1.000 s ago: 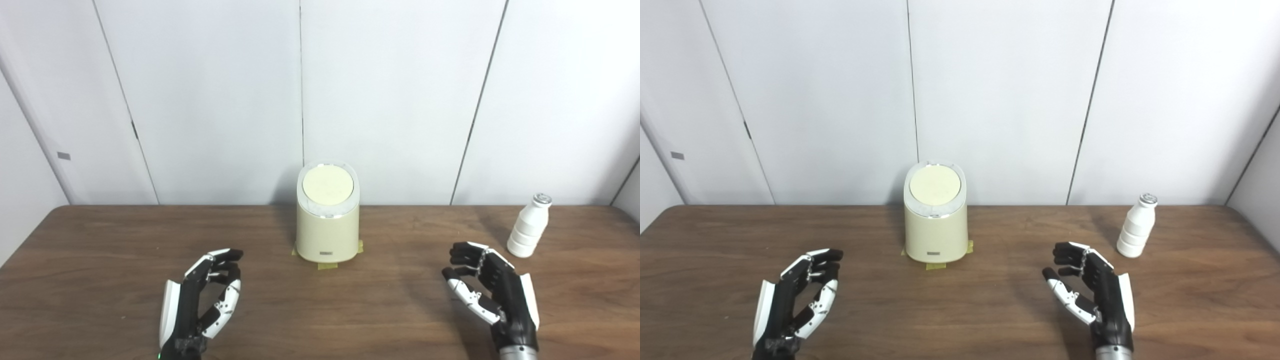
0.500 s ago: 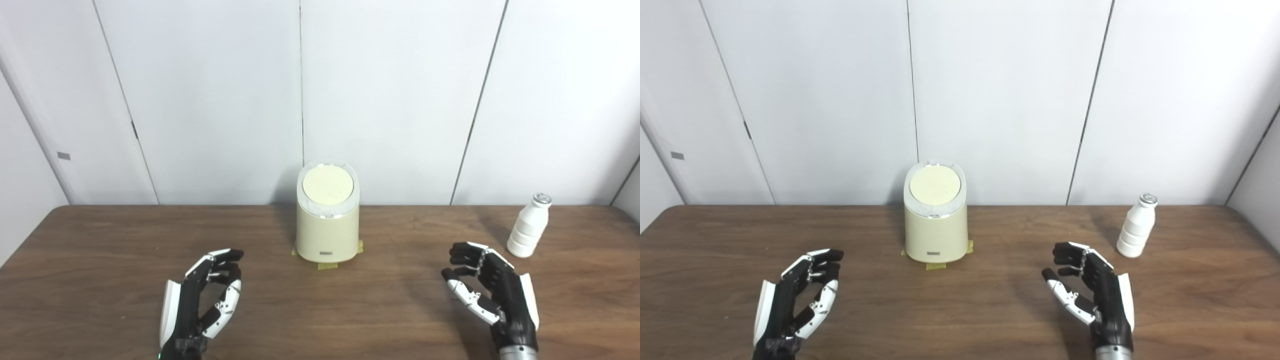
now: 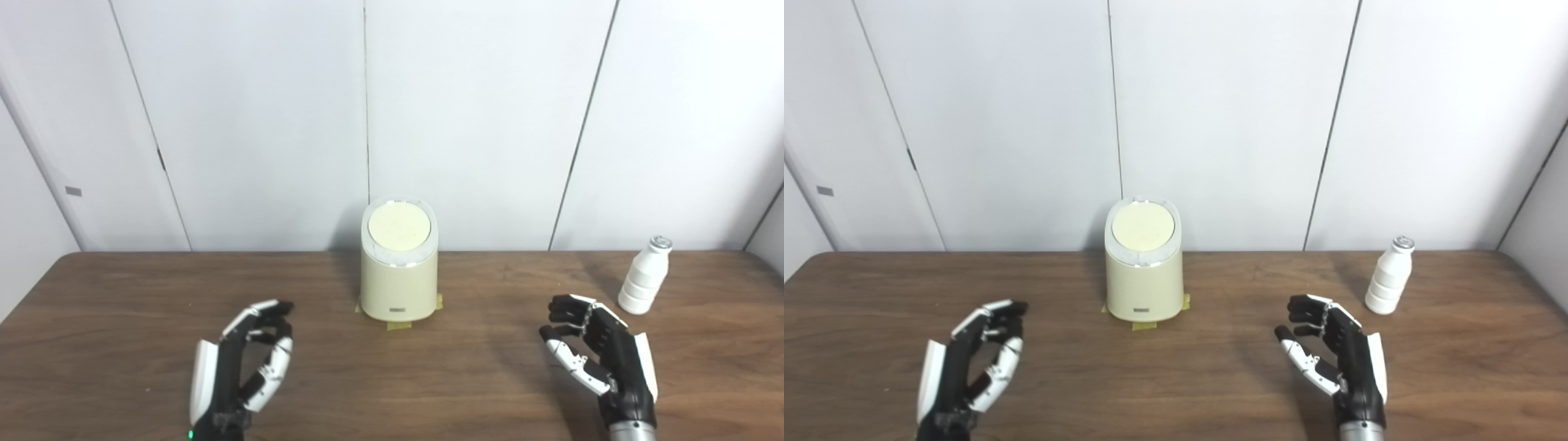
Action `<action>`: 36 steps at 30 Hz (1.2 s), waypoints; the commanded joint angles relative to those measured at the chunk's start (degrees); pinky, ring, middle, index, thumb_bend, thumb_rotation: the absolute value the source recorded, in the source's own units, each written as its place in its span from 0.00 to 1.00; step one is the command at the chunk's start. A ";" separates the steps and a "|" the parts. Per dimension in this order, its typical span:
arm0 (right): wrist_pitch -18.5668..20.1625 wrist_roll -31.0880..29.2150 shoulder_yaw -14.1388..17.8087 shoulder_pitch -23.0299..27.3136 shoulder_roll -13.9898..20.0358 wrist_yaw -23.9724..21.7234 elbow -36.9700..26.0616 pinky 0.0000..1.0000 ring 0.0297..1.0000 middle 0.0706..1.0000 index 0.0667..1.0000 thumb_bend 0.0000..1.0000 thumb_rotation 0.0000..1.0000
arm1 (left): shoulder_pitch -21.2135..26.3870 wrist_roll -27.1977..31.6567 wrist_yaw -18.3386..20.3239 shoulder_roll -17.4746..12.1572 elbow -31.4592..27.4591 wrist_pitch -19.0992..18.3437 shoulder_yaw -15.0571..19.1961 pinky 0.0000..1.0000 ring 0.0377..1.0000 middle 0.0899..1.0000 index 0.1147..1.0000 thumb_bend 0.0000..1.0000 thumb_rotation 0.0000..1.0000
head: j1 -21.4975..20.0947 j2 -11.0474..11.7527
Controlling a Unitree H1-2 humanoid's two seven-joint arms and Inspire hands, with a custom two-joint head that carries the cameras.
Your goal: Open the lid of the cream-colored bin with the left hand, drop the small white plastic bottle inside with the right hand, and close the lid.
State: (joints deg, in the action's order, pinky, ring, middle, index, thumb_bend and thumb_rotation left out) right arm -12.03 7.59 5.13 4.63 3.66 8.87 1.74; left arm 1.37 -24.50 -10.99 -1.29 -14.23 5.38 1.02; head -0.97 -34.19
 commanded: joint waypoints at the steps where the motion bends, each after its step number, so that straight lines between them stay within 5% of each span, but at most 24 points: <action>1: -2.32 0.59 -0.20 1.23 0.00 0.37 -0.22 0.55 0.62 0.61 0.59 0.26 0.17 | 5.66 -0.06 1.18 0.68 -3.93 -3.80 0.19 0.65 0.72 0.73 0.72 0.52 0.67 | 0.14 -0.11; 7: -2.86 0.95 -0.48 1.48 -0.19 0.66 0.19 0.54 0.62 0.61 0.59 0.26 0.17 | 16.33 -2.12 4.54 0.73 -6.58 -17.18 0.43 0.76 0.84 0.84 0.82 0.72 0.61 | 0.02 0.01; 13: -2.63 1.24 -0.68 1.81 -0.55 1.16 0.57 0.54 0.61 0.61 0.59 0.26 0.19 | 24.99 -4.30 6.09 -0.53 -3.76 -24.15 -0.87 0.78 0.88 0.89 0.89 0.84 0.56 | -0.05 0.18; 19: -1.76 1.86 -0.81 1.75 -0.77 1.80 0.32 0.55 0.62 0.61 0.59 0.26 0.22 | 31.83 -12.51 7.06 -1.11 -0.40 -30.98 -5.59 0.75 0.87 0.91 0.93 0.95 0.49 | -0.13 0.19; 25: -1.93 2.23 -1.18 1.61 -0.85 2.17 -0.10 0.54 0.61 0.60 0.58 0.26 0.21 | 36.53 -18.39 11.32 0.45 4.43 -32.28 -8.08 0.75 0.94 0.99 1.00 1.00 0.33 | -0.51 0.06; 31: -1.22 2.03 -1.29 1.40 -0.99 2.19 -0.64 0.55 0.61 0.61 0.59 0.26 0.22 | 39.21 -22.44 12.33 0.22 9.62 -32.21 -11.78 0.95 1.00 1.00 1.00 0.98 0.21 | -0.48 -0.08; 36: -1.13 2.45 -1.50 1.35 -1.02 2.24 -0.70 0.54 0.61 0.61 0.59 0.27 0.22 | 41.31 -25.96 12.48 0.10 14.58 -32.19 -14.55 0.98 1.00 1.00 1.00 0.95 0.21 | -0.70 -0.11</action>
State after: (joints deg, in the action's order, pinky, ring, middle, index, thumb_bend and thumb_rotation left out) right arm -11.97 9.02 3.98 5.33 3.12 10.77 1.77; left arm 38.57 -48.43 2.39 -1.10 0.25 -26.97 -13.08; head -1.67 -34.28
